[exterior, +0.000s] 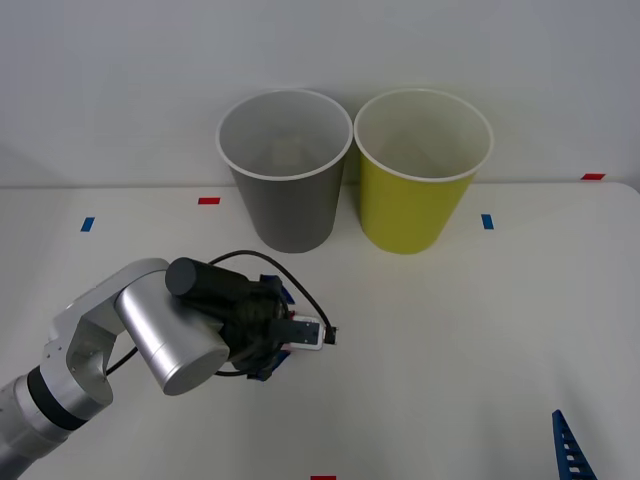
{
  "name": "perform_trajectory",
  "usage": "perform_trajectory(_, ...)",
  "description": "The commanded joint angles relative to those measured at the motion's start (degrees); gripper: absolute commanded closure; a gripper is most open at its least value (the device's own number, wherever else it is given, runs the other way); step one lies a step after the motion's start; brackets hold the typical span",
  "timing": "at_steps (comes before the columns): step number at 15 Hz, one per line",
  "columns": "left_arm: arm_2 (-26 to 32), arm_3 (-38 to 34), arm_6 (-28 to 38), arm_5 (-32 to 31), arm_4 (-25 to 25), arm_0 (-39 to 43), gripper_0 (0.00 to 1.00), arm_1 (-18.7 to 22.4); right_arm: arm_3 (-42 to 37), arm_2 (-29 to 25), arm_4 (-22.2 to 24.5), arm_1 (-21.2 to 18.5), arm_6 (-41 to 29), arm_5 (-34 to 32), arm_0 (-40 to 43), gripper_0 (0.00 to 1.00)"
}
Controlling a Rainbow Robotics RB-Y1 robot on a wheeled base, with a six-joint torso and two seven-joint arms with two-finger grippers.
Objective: Put cans in the gray bin and PET bottles in the light green bin.
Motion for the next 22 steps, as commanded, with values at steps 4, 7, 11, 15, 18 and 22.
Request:
perform_trajectory(4, 0.56, 0.01, 0.16, 0.08, 1.05, 0.04, 0.84, 0.89, 0.0, 0.0, 0.0, 0.0, 0.0, 0.0, 0.0, 0.0)
perform_trajectory(7, 0.82, 0.01, 0.16, 0.0, 4.13, 0.04, 1.0, 1.94, 0.0, 0.0, 0.0, 0.0, 0.0, 0.0, 0.0, 0.0)
perform_trajectory(11, 0.82, 0.01, 0.16, 0.0, 5.62, 0.04, 1.0, 2.65, 0.0, 0.0, 0.0, 0.0, 0.0, 0.0, 0.0, 0.0)
perform_trajectory(15, 1.7, -1.31, 1.04, 0.0, 7.12, 0.12, 1.0, 2.91, 0.0, 0.0, 0.0, 0.0, 0.0, 0.0, 0.0, 0.0)
perform_trajectory(18, 1.88, -8.08, 9.74, 0.0, 7.64, 0.65, 1.0, 5.9, 0.0, 0.0, 0.0, 0.0, 0.0, 0.0, 0.0, 0.0)
perform_trajectory(22, 8.12, -16.07, 13.52, -5.98, 7.38, 8.21, 1.0, 8.54, 0.0, 0.0, 0.0, 0.0, 0.0, 0.0, 0.0, 0.0)
